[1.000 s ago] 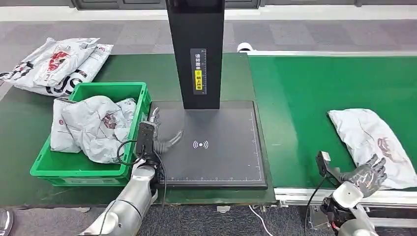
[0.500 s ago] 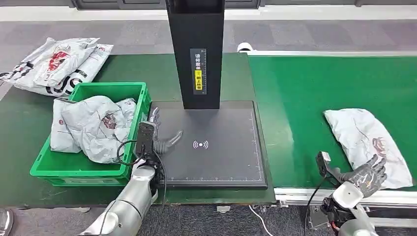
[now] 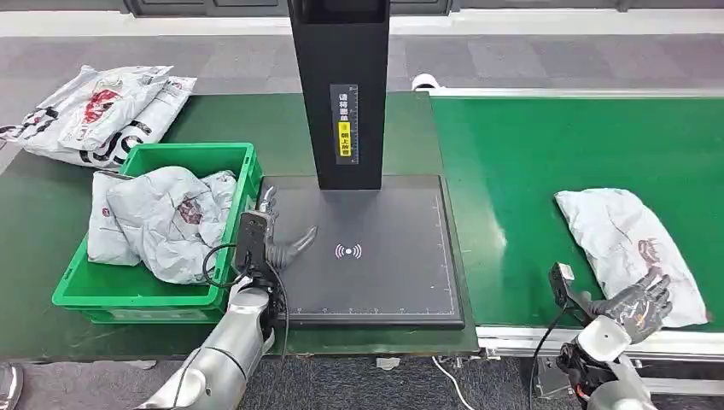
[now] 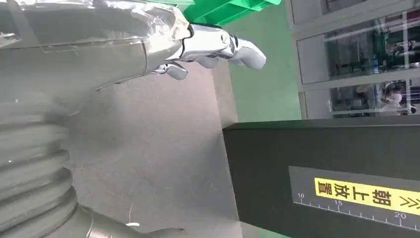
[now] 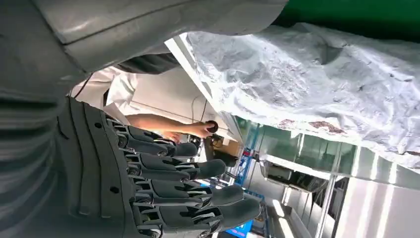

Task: Moved the parcel from conveyor to table for the left to box.

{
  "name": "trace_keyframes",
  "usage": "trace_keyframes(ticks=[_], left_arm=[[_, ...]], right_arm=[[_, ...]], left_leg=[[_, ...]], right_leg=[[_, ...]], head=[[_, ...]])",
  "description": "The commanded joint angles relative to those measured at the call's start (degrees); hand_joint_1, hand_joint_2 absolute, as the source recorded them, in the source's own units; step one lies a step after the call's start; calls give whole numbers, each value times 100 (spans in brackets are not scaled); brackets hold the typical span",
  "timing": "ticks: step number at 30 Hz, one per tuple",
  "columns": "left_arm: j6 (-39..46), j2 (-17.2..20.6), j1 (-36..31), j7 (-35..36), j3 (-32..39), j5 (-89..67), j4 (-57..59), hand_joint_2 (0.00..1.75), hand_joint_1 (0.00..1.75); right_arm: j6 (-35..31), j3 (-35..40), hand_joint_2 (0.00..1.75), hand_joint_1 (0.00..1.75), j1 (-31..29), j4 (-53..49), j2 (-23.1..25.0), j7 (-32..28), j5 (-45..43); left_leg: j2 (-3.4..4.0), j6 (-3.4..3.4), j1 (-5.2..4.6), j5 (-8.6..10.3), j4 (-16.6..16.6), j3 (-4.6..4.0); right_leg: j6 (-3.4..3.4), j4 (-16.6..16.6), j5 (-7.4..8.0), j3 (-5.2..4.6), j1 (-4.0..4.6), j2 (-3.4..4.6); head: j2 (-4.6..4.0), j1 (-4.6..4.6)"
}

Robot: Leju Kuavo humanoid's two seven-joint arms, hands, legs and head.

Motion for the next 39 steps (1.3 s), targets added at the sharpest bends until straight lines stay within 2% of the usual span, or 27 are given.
trace_keyframes(ticks=[1,15,17,18,19,27,32,39], left_arm=[[-3,145,-111,17,-390,-2,211,175,0],[-37,176,-198,32,-358,48,265,175,0],[-104,202,-217,17,-350,89,303,175,0],[-107,204,-218,17,-350,91,304,175,0],[-217,186,-261,33,-389,80,342,175,0],[-219,170,-276,44,-397,78,350,175,0],[-240,183,-305,46,-392,107,374,175,0],[-241,188,-308,45,-392,108,375,175,0]], right_arm=[[23,219,175,0,-172,252,-7,-2,-19],[39,173,175,0,-126,262,-25,2,-18],[1589,-79,175,0,-137,368,13,125,-18],[1610,-112,175,0,-123,364,23,125,-18],[2224,-396,175,0,-23,404,-45,125,-18],[2268,-523,175,0,12,381,25,125,-20],[2772,-651,175,0,95,353,25,125,-18],[2762,-658,175,0,129,335,27,125,-18]], left_leg=[[10,0,1,-3,-4,10],[11,-1,3,-4,-5,14],[8,-1,2,-3,-3,10],[12,-1,4,-3,-8,19],[9,-1,3,-3,-3,11],[7,7,11,-3,-5,34],[5,19,8,-3,-4,33],[-8,32,10,-3,-1,52]], right_leg=[[-3,-5,0,8,2,4],[-5,-8,0,13,4,3],[-4,-5,-1,10,4,1],[-6,-13,0,19,6,2],[-5,-5,-1,10,4,2],[0,-23,-1,40,15,-4],[7,-24,3,44,12,-12],[27,-43,0,83,13,-19]], head=[[2,0],[0,0],[2,0],[2,0],[0,-2],[2,-2],[2,-2],[2,-2]])
